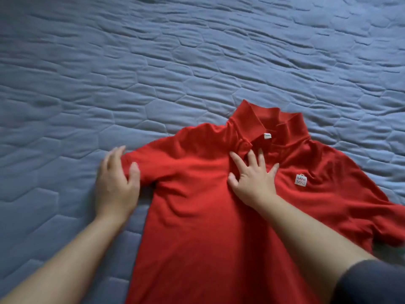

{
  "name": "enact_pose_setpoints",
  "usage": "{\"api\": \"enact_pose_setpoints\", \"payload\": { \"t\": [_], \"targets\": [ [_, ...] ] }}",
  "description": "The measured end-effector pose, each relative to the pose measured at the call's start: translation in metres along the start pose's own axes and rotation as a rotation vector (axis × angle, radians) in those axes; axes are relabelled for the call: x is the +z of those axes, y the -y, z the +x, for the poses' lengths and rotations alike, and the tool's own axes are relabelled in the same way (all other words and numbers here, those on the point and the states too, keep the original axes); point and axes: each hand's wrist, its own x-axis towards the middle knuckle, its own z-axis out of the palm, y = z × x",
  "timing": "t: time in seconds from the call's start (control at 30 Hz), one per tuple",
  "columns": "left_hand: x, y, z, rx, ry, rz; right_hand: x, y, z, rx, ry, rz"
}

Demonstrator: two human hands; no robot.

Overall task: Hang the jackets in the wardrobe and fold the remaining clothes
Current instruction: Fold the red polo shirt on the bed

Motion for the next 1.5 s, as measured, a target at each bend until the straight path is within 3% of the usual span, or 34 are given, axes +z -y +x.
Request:
{"api": "enact_pose_setpoints", "payload": {
  "t": [0.07, 0.17, 0.23, 0.3, 0.37, 0.47, 0.57, 0.7, 0.77, 0.87, 0.97, 1.07, 1.17, 1.23, 1.27, 1.33, 1.4, 1.5],
  "targets": [
    [-0.02, 0.013, 0.004, -0.237, -0.078, -0.257, -0.015, 0.014, -0.008, 0.009, -0.083, -0.031],
    [-0.024, 0.011, -0.007, -0.21, 0.202, -0.23, -0.024, 0.044, -0.033, -0.069, -0.218, -0.078],
    [-0.021, 0.006, -0.01, -0.193, 0.309, -0.172, -0.022, 0.066, -0.047, -0.115, -0.201, -0.095],
    [-0.023, -0.001, -0.002, -0.13, 0.261, -0.137, -0.019, 0.086, -0.053, -0.145, -0.115, -0.092],
    [-0.026, -0.006, 0.011, 0.056, 0.253, -0.05, -0.017, 0.099, -0.054, -0.168, -0.014, -0.04],
    [-0.036, -0.012, 0.025, 0.24, 0.274, -0.074, -0.021, 0.113, -0.055, -0.205, 0.007, 0.031],
    [-0.044, -0.002, 0.03, 0.047, 0.266, -0.326, -0.026, 0.118, -0.051, -0.244, 0.003, 0.123],
    [-0.043, 0.019, 0.025, -0.599, 0.665, -0.697, -0.015, 0.122, -0.047, -0.252, 0.187, 0.053],
    [-0.035, 0.017, 0.024, -0.596, 0.749, -0.576, -0.01, 0.128, -0.042, -0.233, 0.179, 0.061],
    [-0.024, 0.007, 0.019, -0.579, 0.656, -0.553, -0.007, 0.135, -0.037, -0.216, 0.202, 0.05],
    [-0.026, -0.011, 0.013, -0.547, 0.487, -0.769, -0.01, 0.126, -0.041, -0.177, 0.177, 0.277],
    [-0.038, -0.046, 0.002, -0.217, 0.434, -0.798, -0.026, 0.107, -0.048, -0.044, 0.099, 0.879],
    [-0.038, -0.085, -0.018, 0.22, 0.547, -0.574, -0.054, 0.076, -0.053, 0.352, 0.082, 1.452],
    [-0.023, -0.099, -0.035, 0.478, 0.709, -0.142, -0.065, 0.049, -0.059, 0.547, 0.141, 1.627],
    [-0.015, -0.101, -0.044, 0.527, 0.819, 0.102, -0.067, 0.033, -0.063, 0.582, 0.15, 1.624],
    [0.002, -0.102, -0.063, 0.491, 0.94, 0.441, -0.068, 0.001, -0.074, 0.584, 0.1, 1.539],
    [0.015, -0.104, -0.078, 0.467, 0.857, 0.573, -0.067, -0.034, -0.088, 0.528, -0.05, 1.313],
    [0.027, -0.113, -0.095, 0.525, 0.665, 0.668, -0.066, -0.091, -0.111, 0.425, -0.281, 0.731]
  ]
}}
